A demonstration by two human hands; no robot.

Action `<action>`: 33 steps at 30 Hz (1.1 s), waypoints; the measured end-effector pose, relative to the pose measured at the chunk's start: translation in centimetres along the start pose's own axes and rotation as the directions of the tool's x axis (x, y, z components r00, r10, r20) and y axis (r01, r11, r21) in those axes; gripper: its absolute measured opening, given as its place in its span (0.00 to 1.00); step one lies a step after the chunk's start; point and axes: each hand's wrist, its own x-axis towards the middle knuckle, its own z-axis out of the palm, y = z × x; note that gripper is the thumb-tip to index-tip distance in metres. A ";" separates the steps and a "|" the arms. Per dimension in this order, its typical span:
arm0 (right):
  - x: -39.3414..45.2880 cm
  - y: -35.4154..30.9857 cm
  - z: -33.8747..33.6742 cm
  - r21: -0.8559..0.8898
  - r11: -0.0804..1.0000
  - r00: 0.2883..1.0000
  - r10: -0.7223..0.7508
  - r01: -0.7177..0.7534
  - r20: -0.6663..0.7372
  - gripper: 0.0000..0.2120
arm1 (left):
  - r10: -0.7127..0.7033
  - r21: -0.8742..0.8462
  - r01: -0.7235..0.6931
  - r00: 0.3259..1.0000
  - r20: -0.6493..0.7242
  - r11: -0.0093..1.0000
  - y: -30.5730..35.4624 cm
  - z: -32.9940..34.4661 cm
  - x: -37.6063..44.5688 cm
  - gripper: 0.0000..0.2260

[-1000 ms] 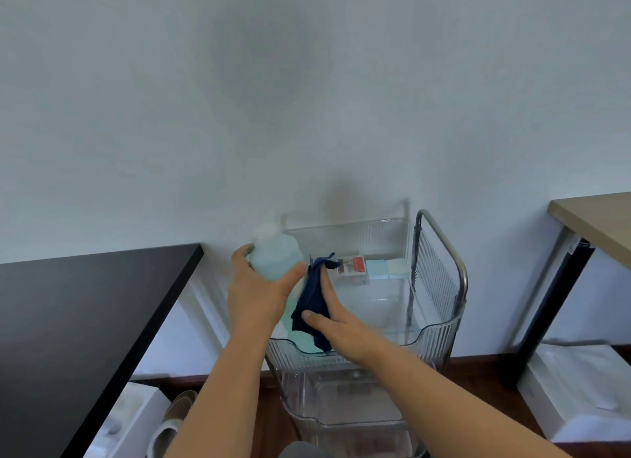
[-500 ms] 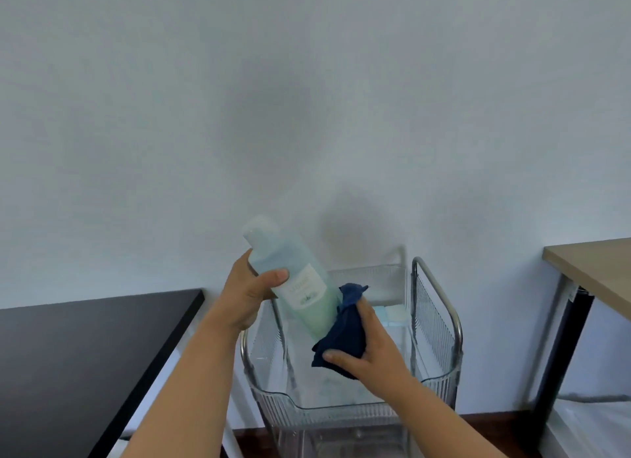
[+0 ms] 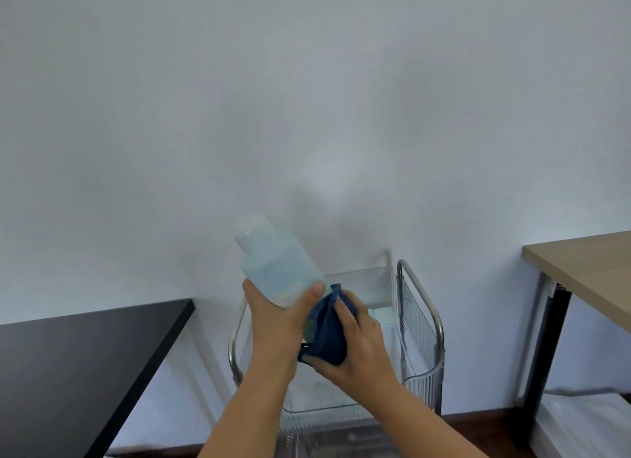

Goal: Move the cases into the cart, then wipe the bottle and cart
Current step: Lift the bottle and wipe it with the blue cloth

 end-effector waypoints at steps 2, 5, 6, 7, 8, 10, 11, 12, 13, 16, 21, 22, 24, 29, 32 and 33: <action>0.5 -0.6 -0.1 -0.057 0.998 0.998 -0.003 0.007 0.066 0.48 | 0.008 -0.046 -0.008 1.000 -0.005 0.999 0.2 -0.5 0.7 0.39; 1.5 -1.3 -0.5 -0.091 0.996 0.989 0.008 0.005 0.151 0.50 | -0.029 -0.151 0.058 0.982 0.187 0.987 0.5 -2.3 2.4 0.30; 1.8 -1.5 -0.7 -0.073 0.997 0.984 0.010 0.003 0.180 0.50 | -0.056 -0.178 0.107 0.961 0.270 0.978 0.6 -2.9 2.9 0.28; 2.2 -1.7 -0.8 -0.048 0.999 0.978 0.010 0.000 0.206 0.51 | -0.086 -0.202 0.164 0.934 0.347 0.966 0.8 -3.2 3.2 0.29; 2.5 -1.8 -1.0 -0.024 1.000 0.974 0.005 0.000 0.228 0.51 | -0.111 -0.223 0.221 0.902 0.418 0.950 1.0 -3.6 3.5 0.31; 3.0 -2.1 -1.2 0.010 1.000 0.968 -0.008 0.006 0.251 0.52 | -0.126 -0.290 0.313 0.845 0.520 0.904 1.0 -3.9 4.0 0.32; 3.3 -2.1 -1.3 0.011 1.000 0.968 -0.013 0.011 0.250 0.52 | -0.130 -0.325 0.344 0.836 0.533 0.881 1.0 -3.9 4.0 0.32; 3.5 -2.1 -1.5 -0.004 1.000 0.969 -0.017 0.019 0.247 0.52 | -0.142 -0.351 0.365 0.840 0.523 0.862 1.0 -3.7 3.8 0.32; 3.8 -2.1 -1.6 -0.031 0.999 0.969 -0.021 0.029 0.244 0.52 | -0.161 -0.368 0.375 0.853 0.497 0.851 1.0 -3.5 3.5 0.34; 3.9 -1.5 -2.1 -0.139 0.986 0.976 -0.067 0.097 0.206 0.48 | -0.210 -0.307 0.304 0.930 0.303 0.902 0.7 -2.3 2.2 0.40; 2.7 -1.4 -1.7 -0.245 0.957 0.973 -0.104 0.154 0.205 0.41 | -0.119 -0.152 0.110 0.991 -0.053 0.982 -0.2 -2.0 1.0 0.32; 2.6 -1.4 -1.7 -0.255 0.955 0.974 -0.100 0.151 0.203 0.41 | -0.110 -0.122 0.105 0.993 -0.038 0.987 -0.4 -2.3 1.0 0.30; 3.0 -1.4 -1.9 -0.262 0.953 0.974 -0.101 0.153 0.202 0.41 | -0.087 -0.098 0.091 0.995 0.041 0.991 -0.7 -3.3 1.5 0.25; 3.7 -1.7 -2.2 -0.089 0.986 0.958 -0.114 0.142 0.264 0.47 | -0.064 -0.196 0.155 0.913 0.404 0.968 0.2 -5.7 3.2 0.23; 3.9 -1.8 -2.1 -0.119 0.981 0.964 -0.122 0.153 0.237 0.46 | -0.132 -0.229 0.241 0.904 0.406 0.943 0.9 -5.2 2.8 0.37; 4.0 -1.7 -2.1 -0.151 0.974 0.963 -0.128 0.167 0.235 0.45 | -0.144 -0.243 0.240 0.924 0.354 0.940 0.9 -4.7 2.4 0.38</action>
